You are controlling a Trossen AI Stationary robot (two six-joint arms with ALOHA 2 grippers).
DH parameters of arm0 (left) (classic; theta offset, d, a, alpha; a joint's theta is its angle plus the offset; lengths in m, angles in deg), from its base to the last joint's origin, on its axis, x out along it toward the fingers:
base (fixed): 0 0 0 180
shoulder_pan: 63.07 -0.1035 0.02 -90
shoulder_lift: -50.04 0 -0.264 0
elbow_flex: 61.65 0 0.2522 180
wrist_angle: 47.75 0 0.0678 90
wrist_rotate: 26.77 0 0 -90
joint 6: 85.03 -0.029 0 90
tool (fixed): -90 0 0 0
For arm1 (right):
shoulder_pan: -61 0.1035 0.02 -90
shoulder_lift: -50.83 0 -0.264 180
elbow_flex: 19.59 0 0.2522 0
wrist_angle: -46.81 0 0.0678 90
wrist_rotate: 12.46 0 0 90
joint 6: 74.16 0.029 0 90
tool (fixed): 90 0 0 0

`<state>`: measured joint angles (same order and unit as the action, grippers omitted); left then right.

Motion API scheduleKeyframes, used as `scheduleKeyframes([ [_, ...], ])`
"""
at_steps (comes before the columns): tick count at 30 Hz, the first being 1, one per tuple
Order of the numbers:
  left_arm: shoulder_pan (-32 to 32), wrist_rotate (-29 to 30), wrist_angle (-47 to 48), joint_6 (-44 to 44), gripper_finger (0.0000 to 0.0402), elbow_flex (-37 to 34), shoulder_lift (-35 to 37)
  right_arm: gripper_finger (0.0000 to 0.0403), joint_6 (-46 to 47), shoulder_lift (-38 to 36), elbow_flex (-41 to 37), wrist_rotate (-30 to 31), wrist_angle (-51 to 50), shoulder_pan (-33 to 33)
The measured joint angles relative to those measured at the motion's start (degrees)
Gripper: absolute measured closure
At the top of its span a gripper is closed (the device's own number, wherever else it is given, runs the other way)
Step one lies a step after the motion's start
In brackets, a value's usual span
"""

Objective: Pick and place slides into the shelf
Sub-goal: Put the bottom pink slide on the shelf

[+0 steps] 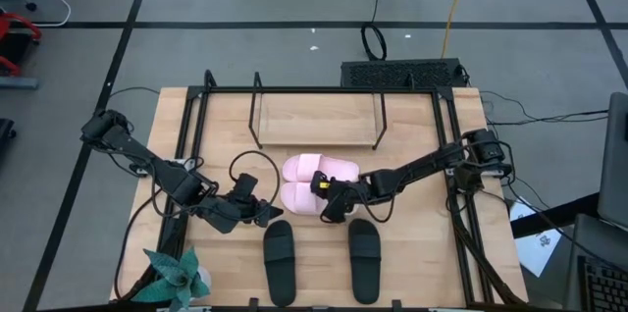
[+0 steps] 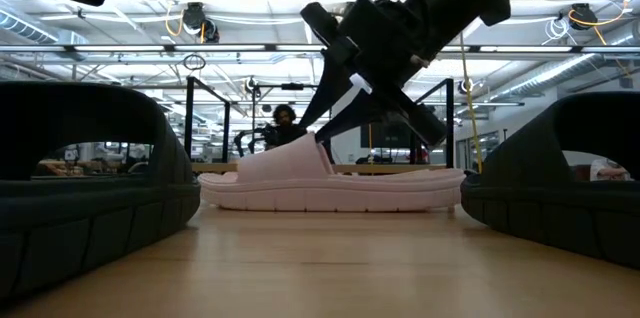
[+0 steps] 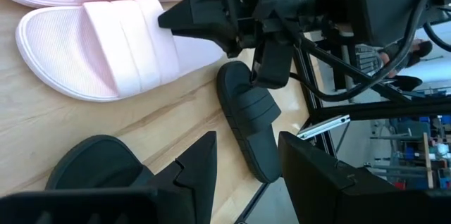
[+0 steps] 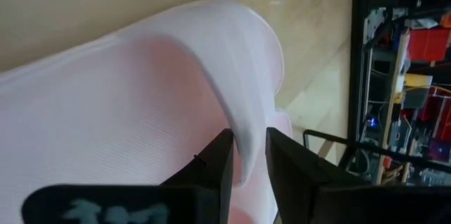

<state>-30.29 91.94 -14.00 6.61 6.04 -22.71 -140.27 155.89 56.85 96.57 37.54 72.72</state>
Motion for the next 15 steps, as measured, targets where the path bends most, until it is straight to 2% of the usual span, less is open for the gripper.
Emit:
scheduleKeyframes([
  [5,0.0,0.45,0.04,-0.46,0.0254,-0.01,0.0,0.0328,1.79,2.49,0.0,-1.2,1.17,-0.41],
  [8,0.0,0.48,0.48,-0.46,0.0254,-0.01,0.0,0.0328,-0.7,4.57,0.09,-0.74,2.37,-0.22],
  [15,0.0,0.92,0.51,-0.44,0.0254,-0.01,0.0,0.0343,-7.41,6.97,0.09,6.24,6.71,0.83],
])
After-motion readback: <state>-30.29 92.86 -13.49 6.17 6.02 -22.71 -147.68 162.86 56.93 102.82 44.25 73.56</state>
